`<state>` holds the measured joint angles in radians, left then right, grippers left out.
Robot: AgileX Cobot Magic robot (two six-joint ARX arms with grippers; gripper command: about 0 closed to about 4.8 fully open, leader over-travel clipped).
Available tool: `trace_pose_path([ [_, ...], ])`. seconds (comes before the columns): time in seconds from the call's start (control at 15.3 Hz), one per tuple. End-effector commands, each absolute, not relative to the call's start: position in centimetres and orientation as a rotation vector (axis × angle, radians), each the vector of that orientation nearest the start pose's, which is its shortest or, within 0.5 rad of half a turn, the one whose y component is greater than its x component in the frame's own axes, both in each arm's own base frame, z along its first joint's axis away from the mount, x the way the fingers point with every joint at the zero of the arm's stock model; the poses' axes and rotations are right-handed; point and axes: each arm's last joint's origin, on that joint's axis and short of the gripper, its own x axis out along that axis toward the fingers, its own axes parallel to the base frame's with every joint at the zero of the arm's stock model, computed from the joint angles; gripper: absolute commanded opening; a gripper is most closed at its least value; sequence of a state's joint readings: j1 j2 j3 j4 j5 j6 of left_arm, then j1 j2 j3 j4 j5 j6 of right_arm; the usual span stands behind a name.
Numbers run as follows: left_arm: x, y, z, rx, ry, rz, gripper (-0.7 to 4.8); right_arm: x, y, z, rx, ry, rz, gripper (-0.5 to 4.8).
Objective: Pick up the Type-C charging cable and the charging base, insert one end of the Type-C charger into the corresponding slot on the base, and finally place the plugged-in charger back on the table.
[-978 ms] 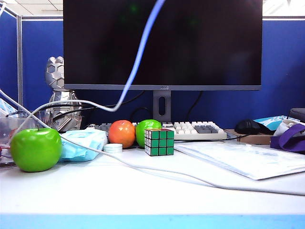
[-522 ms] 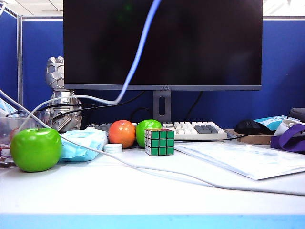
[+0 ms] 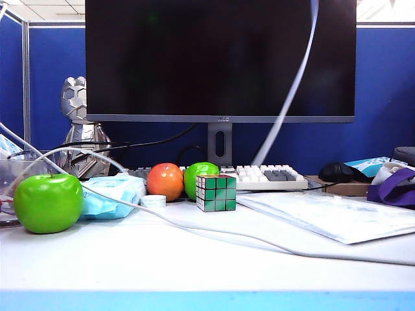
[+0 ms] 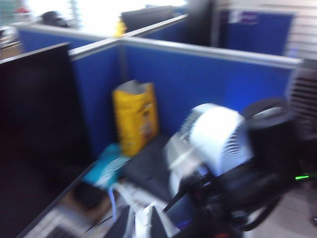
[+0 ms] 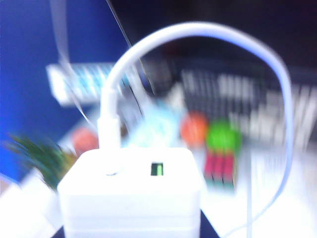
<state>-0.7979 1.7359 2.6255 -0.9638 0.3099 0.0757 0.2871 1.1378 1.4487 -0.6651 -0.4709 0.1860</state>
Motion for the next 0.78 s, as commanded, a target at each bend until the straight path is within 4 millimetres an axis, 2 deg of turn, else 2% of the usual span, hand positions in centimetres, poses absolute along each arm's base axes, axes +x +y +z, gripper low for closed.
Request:
trace_pose_path([
  [0.07, 17.0, -18.2, 58.9, 0.102, 0.046, -1.003, 0.24, 24.3, 8.9, 41.2, 0.214, 0.583, 0.707, -0.01],
  [0.26, 16.5, -17.7, 59.0, 0.104, 0.050, -0.995, 0.11, 28.4, 11.5, 36.6, 0.208, 0.779, 0.712, -0.01],
  [0.39, 16.5, -17.7, 59.0, 0.127, 0.045, -0.996, 0.11, 30.0, 13.5, 33.4, 0.193, 0.922, 0.724, -0.01],
  [0.46, 16.5, -17.7, 59.0, 0.126, 0.045, -0.996, 0.11, 31.0, 15.2, 30.3, 0.125, 1.031, 0.724, -0.01],
  [0.59, 16.5, -17.7, 59.0, 0.126, 0.045, -0.996, 0.12, 31.8, 16.4, 28.1, 0.073, 1.090, 0.681, -0.01],
  [0.78, 16.4, -17.6, 59.0, 0.127, 0.047, -0.996, 0.12, 33.9, 17.8, 23.6, 0.037, 1.164, 0.623, -0.01],
])
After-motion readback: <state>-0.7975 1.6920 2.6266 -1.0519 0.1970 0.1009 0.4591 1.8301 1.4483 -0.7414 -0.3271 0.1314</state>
